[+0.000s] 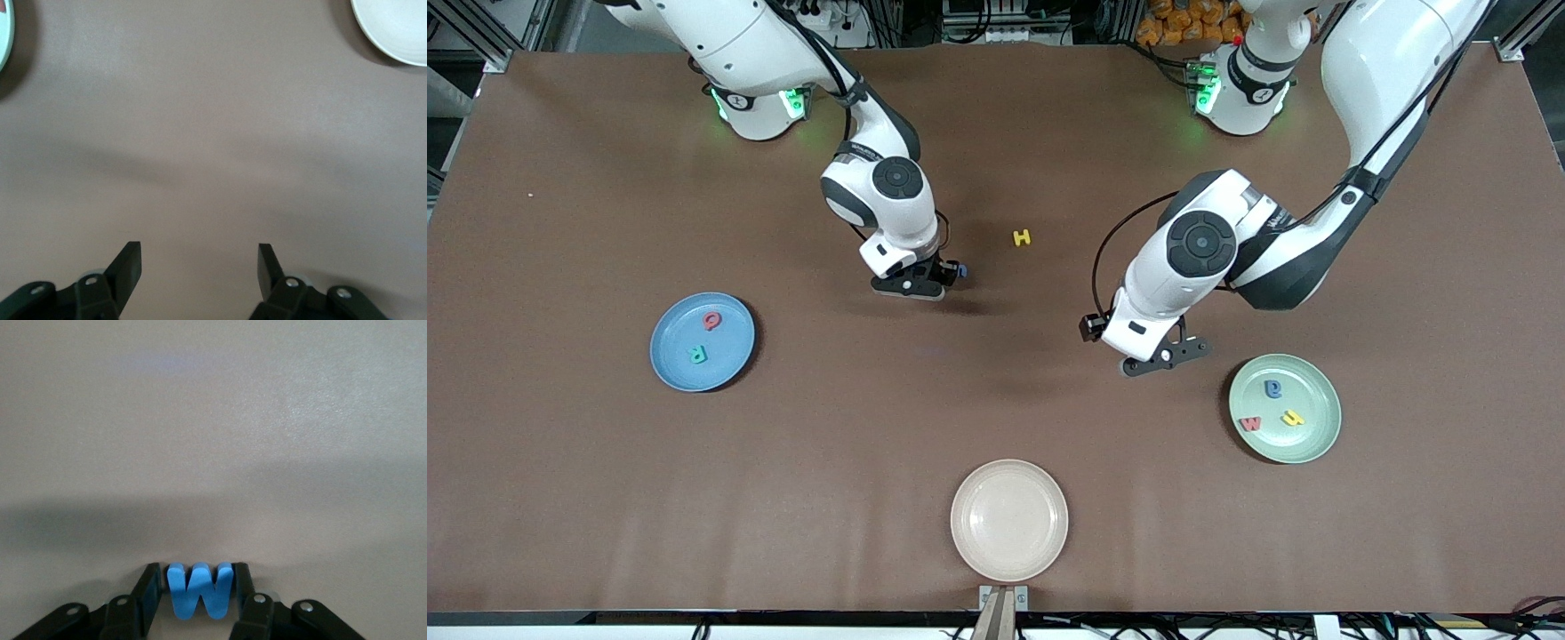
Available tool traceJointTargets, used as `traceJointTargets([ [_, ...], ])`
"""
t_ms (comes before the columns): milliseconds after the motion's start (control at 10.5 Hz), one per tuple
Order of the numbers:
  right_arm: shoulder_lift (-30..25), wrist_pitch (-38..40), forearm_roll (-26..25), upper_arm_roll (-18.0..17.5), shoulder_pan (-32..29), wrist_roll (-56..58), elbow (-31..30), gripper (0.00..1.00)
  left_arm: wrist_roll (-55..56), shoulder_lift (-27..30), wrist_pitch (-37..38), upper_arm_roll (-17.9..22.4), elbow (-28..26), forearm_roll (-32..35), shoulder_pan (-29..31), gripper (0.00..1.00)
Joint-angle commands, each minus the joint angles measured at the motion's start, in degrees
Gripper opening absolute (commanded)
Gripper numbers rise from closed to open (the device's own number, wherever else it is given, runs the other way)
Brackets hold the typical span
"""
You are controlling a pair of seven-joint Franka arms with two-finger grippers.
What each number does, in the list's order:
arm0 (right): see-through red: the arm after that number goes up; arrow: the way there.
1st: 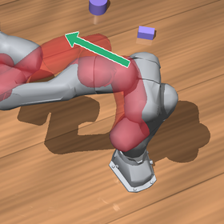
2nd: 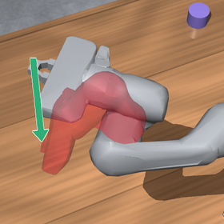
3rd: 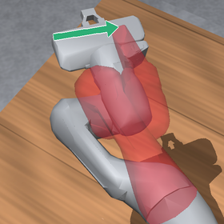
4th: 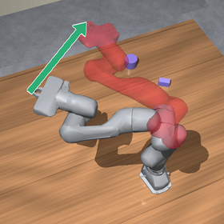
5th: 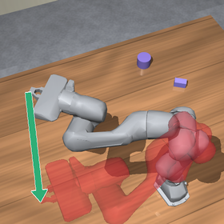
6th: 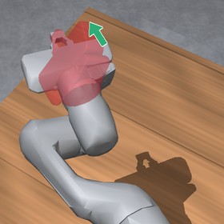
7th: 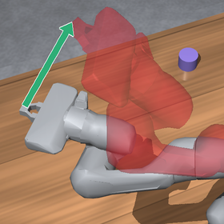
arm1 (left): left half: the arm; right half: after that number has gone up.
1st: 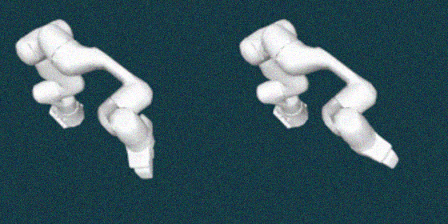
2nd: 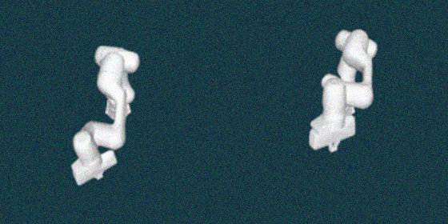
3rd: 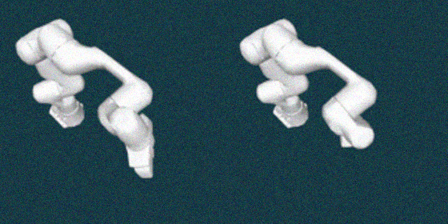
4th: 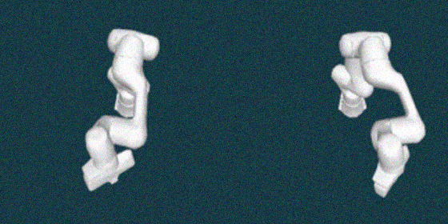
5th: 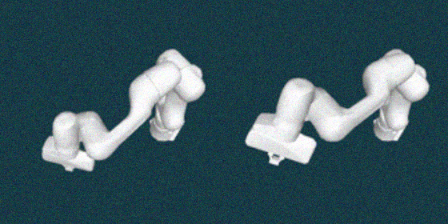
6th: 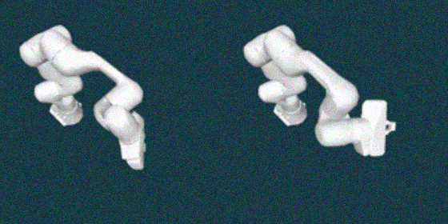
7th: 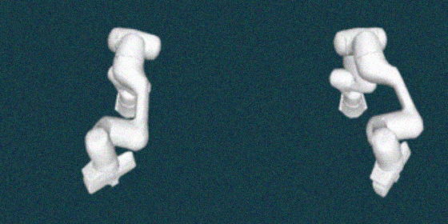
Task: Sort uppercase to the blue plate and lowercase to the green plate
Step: 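Lift the blue W with the right gripper while the left gripper withdraws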
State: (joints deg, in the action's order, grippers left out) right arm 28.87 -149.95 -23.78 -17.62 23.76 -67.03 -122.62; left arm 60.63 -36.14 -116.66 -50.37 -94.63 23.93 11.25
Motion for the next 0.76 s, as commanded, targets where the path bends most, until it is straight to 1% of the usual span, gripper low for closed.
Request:
traceJointTargets([
  [0, 0.7, 0.1, -0.5, -0.3, -0.3, -1.2, 0.8, 0.5, -0.2, 0.1, 0.8, 0.1, 0.2, -1.0, -0.3, 0.79],
  [96, 0.8, -0.1, -0.5, -0.3, -0.4, -1.2, 0.9, 0.5, -0.2, 0.1, 0.8, 0.1, 0.2, -1.0, -0.3, 0.79],
  [191, 0.8, -0.1, -0.6, -0.3, -0.5, -1.0, 0.9, 0.43, -0.2, 0.1, 0.7, 0.1, 0.2, -1.0, -0.5, 0.79],
  [287, 0.8, -0.1, -0.6, -0.3, -0.6, -0.9, 0.9, 0.38, -0.2, 0.1, 0.7, 0.1, 0.3, -1.0, -0.5, 0.79],
  [382, 0.8, 0.0, -0.6, -0.3, -0.6, -0.8, 0.9, 0.35, 0.0, 0.1, 0.7, 0.1, 0.4, -1.0, -0.6, 0.79],
  [478, 0.7, 0.0, -0.5, -0.3, -0.8, 0.0, 1.0, 0.35, 0.3, 0.1, 0.7, 0.1, 0.4, -1.0, -0.8, 0.79],
  [669, 0.5, 0.3, -0.5, -0.4, -1.6, 0.8, 1.0, 0.3, 1.0, -0.3, 0.7, 0.1, 0.4, -1.3, -1.6, 0.79],
])
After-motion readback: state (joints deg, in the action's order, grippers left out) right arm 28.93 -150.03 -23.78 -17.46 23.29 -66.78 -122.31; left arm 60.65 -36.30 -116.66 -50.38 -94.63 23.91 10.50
